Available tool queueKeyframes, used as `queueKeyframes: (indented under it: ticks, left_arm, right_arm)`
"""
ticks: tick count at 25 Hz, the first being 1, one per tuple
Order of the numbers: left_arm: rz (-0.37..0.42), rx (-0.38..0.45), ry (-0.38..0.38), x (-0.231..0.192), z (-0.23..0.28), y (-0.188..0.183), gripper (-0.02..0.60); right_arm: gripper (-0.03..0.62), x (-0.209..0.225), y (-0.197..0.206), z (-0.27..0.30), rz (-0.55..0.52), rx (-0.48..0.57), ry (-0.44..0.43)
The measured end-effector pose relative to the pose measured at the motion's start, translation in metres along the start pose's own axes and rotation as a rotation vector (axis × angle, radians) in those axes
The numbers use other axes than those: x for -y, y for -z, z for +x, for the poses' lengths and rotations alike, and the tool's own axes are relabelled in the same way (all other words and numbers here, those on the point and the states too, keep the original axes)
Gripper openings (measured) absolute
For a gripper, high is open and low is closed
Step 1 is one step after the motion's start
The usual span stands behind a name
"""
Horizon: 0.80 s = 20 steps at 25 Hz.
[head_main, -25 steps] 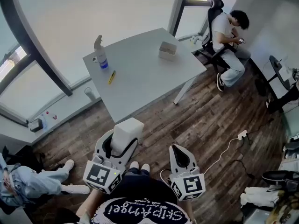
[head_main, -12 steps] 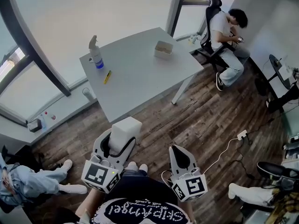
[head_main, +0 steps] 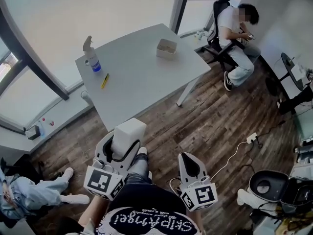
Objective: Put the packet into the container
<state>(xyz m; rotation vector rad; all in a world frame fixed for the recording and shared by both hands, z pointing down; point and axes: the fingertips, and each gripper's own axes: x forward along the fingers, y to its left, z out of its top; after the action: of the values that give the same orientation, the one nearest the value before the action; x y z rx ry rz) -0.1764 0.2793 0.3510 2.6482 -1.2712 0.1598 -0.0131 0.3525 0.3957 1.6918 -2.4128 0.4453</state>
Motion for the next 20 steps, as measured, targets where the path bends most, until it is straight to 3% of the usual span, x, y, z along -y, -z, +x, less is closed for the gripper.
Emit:
queueKeyframes:
  ticks: [10,20]
  left_arm:
    - [0.017,0.019,0.055,-0.044,0.067,-0.035,0.279]
    - [0.005,0.011,0.073,-0.074,0.102,-0.04,0.279]
  right_arm:
    - [0.015,0.022,-0.042,0.062,-0.01,0.027,0.046]
    - [0.015,0.038,-0.058,0.107,-0.004,0.04,0.065]
